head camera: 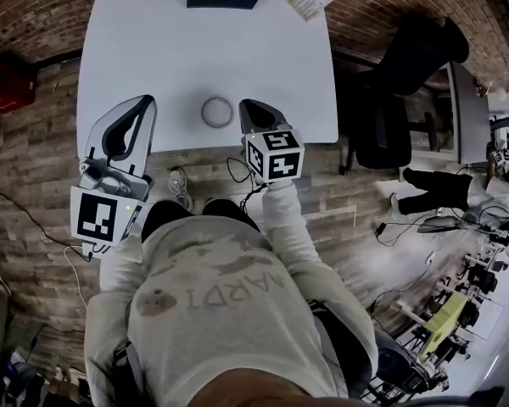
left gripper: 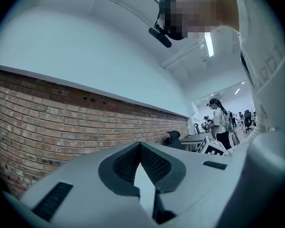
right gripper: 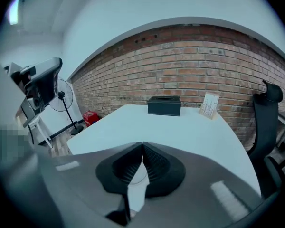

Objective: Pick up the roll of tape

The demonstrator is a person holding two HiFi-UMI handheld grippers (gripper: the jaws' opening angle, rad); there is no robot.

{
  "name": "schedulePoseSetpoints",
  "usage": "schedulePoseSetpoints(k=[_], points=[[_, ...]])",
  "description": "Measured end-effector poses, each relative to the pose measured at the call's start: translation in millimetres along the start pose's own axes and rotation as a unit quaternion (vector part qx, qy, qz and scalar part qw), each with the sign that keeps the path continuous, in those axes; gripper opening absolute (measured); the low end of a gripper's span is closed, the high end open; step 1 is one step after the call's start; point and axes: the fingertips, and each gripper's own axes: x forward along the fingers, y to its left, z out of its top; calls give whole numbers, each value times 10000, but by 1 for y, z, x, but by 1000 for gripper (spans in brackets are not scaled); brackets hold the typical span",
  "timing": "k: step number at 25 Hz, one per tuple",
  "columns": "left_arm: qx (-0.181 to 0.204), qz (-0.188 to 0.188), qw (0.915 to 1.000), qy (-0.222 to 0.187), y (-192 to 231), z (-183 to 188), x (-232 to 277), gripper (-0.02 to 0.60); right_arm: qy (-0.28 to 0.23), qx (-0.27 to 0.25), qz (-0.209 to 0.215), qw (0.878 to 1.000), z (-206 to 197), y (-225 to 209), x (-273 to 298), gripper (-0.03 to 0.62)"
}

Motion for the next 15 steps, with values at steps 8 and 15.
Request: schedulePoseSetpoints(k=[8, 15], points=[[-163, -124, 9997, 115, 28, -19, 16, 2, 733, 144, -121, 9971, -40, -6, 42, 80], [-253, -201, 9992, 229, 43, -33, 29, 2, 1250, 204, -341, 9914, -67, -20, 69, 115]])
